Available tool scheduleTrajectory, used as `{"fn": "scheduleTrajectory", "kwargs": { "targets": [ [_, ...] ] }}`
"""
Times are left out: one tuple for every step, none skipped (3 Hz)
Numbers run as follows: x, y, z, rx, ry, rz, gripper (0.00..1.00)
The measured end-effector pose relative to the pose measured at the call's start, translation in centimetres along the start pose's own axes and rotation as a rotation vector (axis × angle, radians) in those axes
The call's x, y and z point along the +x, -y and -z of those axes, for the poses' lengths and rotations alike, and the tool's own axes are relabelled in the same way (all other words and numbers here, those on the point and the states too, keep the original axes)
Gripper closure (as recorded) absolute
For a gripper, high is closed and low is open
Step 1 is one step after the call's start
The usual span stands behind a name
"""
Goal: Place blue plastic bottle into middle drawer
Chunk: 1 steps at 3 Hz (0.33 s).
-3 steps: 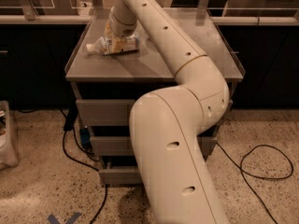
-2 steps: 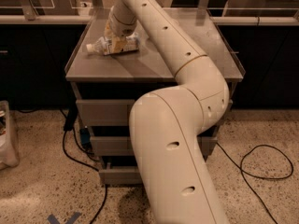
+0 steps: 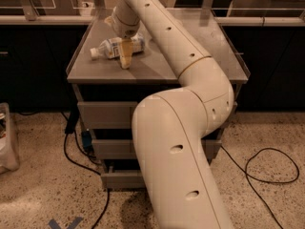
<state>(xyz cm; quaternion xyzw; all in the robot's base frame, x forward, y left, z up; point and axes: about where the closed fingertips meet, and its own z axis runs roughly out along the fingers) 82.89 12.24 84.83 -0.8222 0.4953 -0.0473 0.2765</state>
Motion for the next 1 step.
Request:
{"fn": "scheduleTrajectory", "kwargs": {
  "targets": [
    [0.0,0.0,0.0,0.0,0.0,0.0,0.0]
  ]
}}
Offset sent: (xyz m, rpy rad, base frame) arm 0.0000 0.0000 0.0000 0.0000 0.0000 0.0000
